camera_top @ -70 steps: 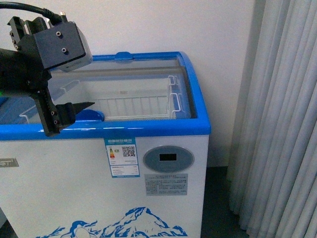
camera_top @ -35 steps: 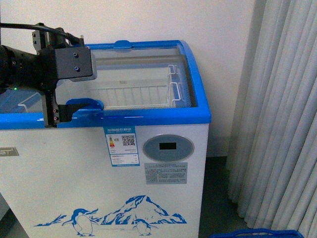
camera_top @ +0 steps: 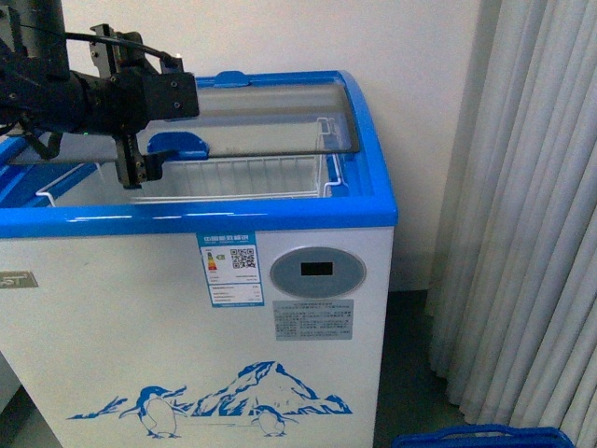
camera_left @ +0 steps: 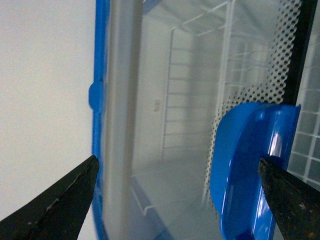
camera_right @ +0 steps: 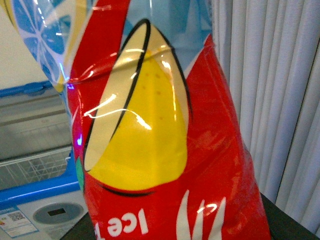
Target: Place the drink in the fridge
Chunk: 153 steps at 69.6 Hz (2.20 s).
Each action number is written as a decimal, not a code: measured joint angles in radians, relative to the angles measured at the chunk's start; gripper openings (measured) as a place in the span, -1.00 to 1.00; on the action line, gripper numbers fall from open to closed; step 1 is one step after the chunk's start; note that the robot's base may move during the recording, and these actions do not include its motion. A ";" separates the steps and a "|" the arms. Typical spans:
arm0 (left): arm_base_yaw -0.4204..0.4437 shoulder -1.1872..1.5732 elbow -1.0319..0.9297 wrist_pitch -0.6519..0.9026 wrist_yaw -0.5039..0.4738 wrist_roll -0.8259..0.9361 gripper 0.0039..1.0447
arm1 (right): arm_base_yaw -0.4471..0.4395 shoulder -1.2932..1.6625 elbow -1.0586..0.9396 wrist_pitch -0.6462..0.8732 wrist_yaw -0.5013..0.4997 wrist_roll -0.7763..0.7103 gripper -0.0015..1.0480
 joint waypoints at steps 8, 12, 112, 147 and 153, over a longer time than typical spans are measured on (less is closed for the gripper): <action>-0.004 0.148 0.239 -0.002 -0.100 -0.010 0.85 | 0.000 0.000 0.000 0.000 0.000 0.000 -0.19; -0.006 0.219 0.356 -0.014 -0.138 -0.023 0.85 | 0.000 0.000 0.000 0.000 0.000 0.000 -0.19; 0.053 -1.938 -1.705 -0.011 -0.254 -1.505 -0.39 | -0.132 0.263 0.359 -0.804 -0.548 0.078 -0.19; 0.056 -2.077 -1.769 -0.072 -0.243 -1.499 -0.96 | -0.116 1.347 1.178 -0.748 -0.445 -0.427 -0.20; 0.056 -2.102 -1.769 -0.088 -0.245 -1.498 -0.96 | -0.086 1.542 1.381 -0.791 -0.376 -0.528 -0.20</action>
